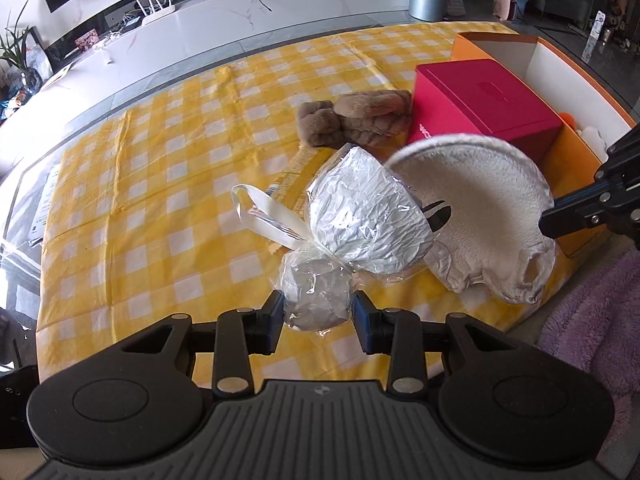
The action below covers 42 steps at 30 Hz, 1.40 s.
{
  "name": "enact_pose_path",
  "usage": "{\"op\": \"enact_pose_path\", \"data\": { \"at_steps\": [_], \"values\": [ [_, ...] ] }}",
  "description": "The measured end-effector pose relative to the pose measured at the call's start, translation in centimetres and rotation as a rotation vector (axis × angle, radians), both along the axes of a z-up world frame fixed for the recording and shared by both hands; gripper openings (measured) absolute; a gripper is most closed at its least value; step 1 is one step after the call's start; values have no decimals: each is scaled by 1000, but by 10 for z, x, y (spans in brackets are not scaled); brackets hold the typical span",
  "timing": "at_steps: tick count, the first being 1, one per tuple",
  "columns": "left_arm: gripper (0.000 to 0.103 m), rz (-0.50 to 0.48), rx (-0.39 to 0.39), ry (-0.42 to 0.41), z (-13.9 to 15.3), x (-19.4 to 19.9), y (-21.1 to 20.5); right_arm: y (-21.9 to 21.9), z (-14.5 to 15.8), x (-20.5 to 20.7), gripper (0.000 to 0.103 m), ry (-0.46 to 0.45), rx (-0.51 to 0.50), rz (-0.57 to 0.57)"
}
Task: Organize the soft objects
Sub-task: 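Lift and carry the flower and white pad over the cardboard box with both tools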
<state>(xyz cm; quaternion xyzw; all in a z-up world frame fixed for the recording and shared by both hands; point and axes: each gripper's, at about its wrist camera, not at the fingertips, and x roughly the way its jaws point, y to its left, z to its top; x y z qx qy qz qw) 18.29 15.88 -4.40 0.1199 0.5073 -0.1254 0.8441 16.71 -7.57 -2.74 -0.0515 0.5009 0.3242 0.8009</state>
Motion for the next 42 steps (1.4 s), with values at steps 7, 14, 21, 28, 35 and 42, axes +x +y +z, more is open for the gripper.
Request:
{"op": "enact_pose_path", "data": {
  "at_steps": [7, 14, 21, 28, 35, 42],
  "values": [
    [41, -23, -23, 27, -8, 0, -34, -31, -38, -5, 0, -29, -126, -110],
    [41, 17, -57, 59, -19, 8, -45, -15, -78, 5, 0, -28, -143, -65],
    [41, 1, -35, 69, -24, 13, -47, -8, -110, 13, 1, -1, -156, -24],
    [41, -11, -43, 93, -37, 19, -56, -17, -99, 17, 52, 62, -100, -5],
    [41, -26, -33, 95, -36, 18, -62, -23, -92, 26, 66, 28, -86, -68],
    [41, -9, -35, 108, -41, 22, -57, -8, -108, 33, 71, 32, -135, -43]
  ]
}}
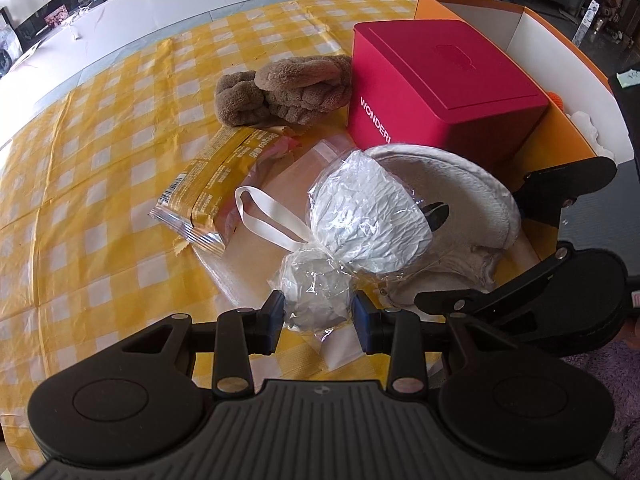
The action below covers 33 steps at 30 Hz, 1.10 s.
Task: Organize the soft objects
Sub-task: 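Lift and carry the flower and white pad over the cardboard box with both tools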
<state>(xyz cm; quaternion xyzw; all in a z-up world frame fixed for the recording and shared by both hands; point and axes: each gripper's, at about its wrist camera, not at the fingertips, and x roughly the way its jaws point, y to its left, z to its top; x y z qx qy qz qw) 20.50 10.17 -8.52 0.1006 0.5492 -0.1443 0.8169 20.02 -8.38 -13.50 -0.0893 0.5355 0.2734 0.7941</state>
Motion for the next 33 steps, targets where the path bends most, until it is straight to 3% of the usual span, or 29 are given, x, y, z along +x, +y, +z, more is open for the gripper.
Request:
{"op": "enact_pose_path", "data": {
  "at_steps": [6, 8, 10, 11, 13, 23, 33],
  "values": [
    [41, -1, -16, 1, -1, 2, 2, 17, -13, -9, 64, -60, -119, 55],
    [41, -1, -19, -1, -1, 1, 3, 15, -11, -9, 54, -63, -106, 48],
    [41, 1, -21, -3, -1, 0, 3, 11, -9, -6, 33, -74, -122, 37],
    [41, 2, -21, -4, -1, -1, 2, 10, -8, -4, 30, -72, -124, 35],
    [41, 6, -20, -5, 0, -2, 2, 5, -6, -3, 14, -75, -126, 31],
    [41, 57, 16, -45, 25, -24, 8, -24, 41, -28, 11, -134, -70, 28],
    [41, 2, 37, -166, 77, -54, -25, -59, 105, -68, 11, -253, -30, 21]
  ]
}}
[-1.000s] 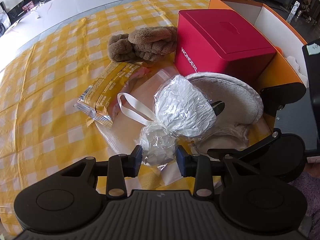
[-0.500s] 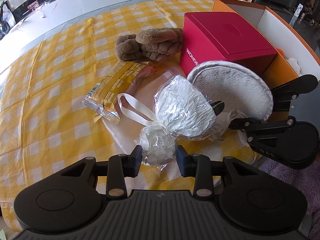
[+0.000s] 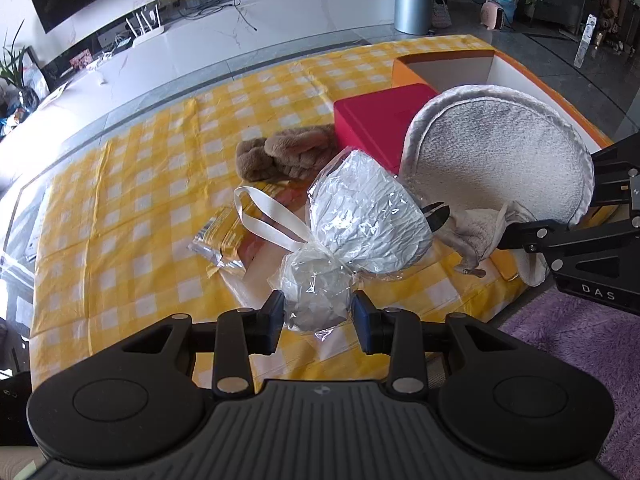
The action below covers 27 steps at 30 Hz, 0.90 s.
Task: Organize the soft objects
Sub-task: 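Lift and carry the flower and white pad over the cardboard box with both tools, then lower both tools into the box and open them to release flower and pad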
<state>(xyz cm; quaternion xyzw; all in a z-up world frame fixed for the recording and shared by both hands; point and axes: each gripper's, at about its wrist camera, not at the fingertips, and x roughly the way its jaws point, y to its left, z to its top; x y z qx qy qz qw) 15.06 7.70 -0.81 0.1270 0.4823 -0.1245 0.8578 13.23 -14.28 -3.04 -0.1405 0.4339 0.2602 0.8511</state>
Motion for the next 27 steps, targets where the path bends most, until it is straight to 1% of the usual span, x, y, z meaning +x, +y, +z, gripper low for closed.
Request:
{"op": "enact_pose_path", "data": {
  "at_steps": [7, 12, 17, 21, 27],
  "values": [
    [41, -73, 23, -49, 21, -10, -44, -41, 35, -18, 11, -75, -12, -61],
    [41, -135, 26, -66, 27, -8, -81, -71, 44, -24, 11, -108, -28, -126],
    [41, -200, 9, -75, 29, 1, -123, -104, 43, -22, 11, -114, -51, -201],
    [41, -244, -7, -63, 26, 13, -158, -128, 38, -15, 12, -111, -59, -254],
    [41, -261, -14, -24, 11, 43, -189, -156, 22, 8, 12, -81, -60, -306]
  ]
}}
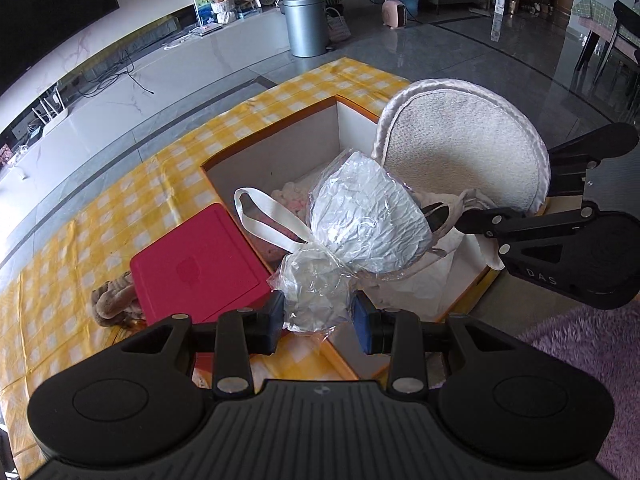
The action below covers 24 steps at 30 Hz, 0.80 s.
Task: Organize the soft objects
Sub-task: 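Lower both tools into the box and open them to release flower and pad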
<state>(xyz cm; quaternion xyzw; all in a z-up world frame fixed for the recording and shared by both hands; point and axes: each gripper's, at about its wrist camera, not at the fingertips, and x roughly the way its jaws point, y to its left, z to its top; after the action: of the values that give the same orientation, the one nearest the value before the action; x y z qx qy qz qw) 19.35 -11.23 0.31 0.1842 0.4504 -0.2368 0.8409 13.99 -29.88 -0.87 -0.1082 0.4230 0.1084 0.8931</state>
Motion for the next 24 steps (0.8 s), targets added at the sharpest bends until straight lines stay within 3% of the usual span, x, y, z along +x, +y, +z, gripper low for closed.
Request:
{"op": "enact_pose_path", "data": {
  "at_steps": [6, 10, 19, 24],
  "values": [
    [41, 53, -14, 37, -7, 49, -18, -19, -9, 42, 12, 12, 15, -28],
    [41, 74, 8, 17, -12, 80, -31, -30, -14, 79, 12, 21, 46, -29],
    [41, 93, 49, 67, -50, 136, -51, -15, -58, 138, 12, 93, -27, 31],
    [41, 88, 69, 80, -69, 147, -52, -10, -77, 155, 12, 128, -57, 67]
  ]
}}
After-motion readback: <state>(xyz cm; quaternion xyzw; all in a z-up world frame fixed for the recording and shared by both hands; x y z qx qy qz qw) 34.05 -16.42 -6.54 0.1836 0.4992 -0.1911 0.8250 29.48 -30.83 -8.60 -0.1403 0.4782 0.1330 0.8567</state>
